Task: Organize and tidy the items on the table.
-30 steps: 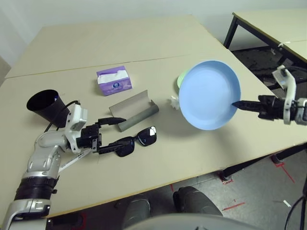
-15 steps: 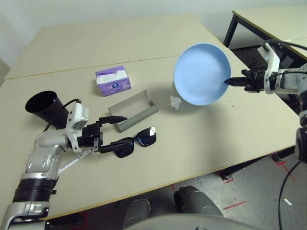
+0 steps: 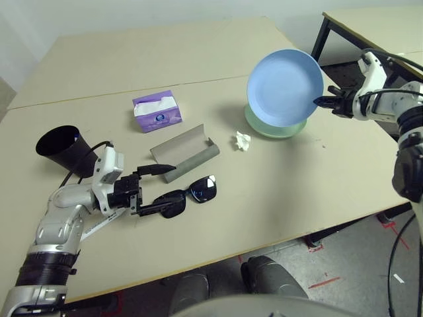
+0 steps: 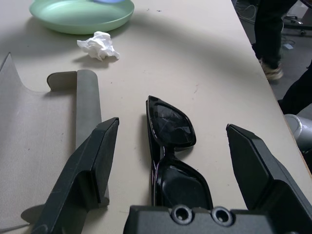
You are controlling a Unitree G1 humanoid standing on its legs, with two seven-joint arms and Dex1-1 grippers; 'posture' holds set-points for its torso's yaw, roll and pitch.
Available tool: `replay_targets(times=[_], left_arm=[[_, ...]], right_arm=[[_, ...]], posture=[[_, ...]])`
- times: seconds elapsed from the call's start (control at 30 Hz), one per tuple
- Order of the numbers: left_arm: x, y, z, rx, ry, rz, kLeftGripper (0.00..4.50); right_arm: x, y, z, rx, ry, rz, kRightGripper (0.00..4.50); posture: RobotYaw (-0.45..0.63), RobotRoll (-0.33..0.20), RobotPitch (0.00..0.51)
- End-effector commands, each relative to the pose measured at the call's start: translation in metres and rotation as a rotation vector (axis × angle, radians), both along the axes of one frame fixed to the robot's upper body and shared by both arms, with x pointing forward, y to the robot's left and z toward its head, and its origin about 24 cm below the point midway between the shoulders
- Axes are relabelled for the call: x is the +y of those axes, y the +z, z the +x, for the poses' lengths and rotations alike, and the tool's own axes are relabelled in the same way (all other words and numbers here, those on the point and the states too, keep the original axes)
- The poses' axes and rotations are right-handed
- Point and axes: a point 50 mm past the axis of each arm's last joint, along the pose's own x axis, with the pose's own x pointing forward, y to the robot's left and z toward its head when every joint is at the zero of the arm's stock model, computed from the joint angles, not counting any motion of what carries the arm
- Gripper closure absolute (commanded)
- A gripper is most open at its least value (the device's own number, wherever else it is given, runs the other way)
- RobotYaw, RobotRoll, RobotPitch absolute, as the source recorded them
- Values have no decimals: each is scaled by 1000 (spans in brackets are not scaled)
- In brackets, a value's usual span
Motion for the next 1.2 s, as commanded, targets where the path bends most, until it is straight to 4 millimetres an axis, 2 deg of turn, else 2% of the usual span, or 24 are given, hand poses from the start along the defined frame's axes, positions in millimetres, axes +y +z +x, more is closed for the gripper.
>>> replay_targets(times=[0.03,0.4,0.5,0.83,0.87,0.97,1.1,1.2], left_arm=[[1,3,-2,-3,10,11,0],[2,5,-4,-7,25,12,0],[2,4,-4,-7,27,12,0],[1,2,1,-10,26,9,0],[1,3,1,-11,25,9,0],[0,4,5,-15,22,8,0],[4,9,8,-27,34,7,0],[11,13,10,-37,58,5,0]], right_arm=[[2,-1,2,-9,-16,-13,4470],[-5,-12,0,15,-41,-45,4470],[-7,-14,-2,27,-38,-55,3855],[-15,-13,-6,36,-34,-52,241],[-16,-12,-6,35,-34,-50,8],[-20,-6,-8,16,-17,-45,8],[-29,15,-14,-65,116,-61,8],[-41,19,-34,-128,243,-118,8]], posture=[[-70,0,85],[-65,0,87],[-68,0,86],[-87,0,79],[-87,0,79],[-97,0,79],[-96,0,82],[-93,0,87]])
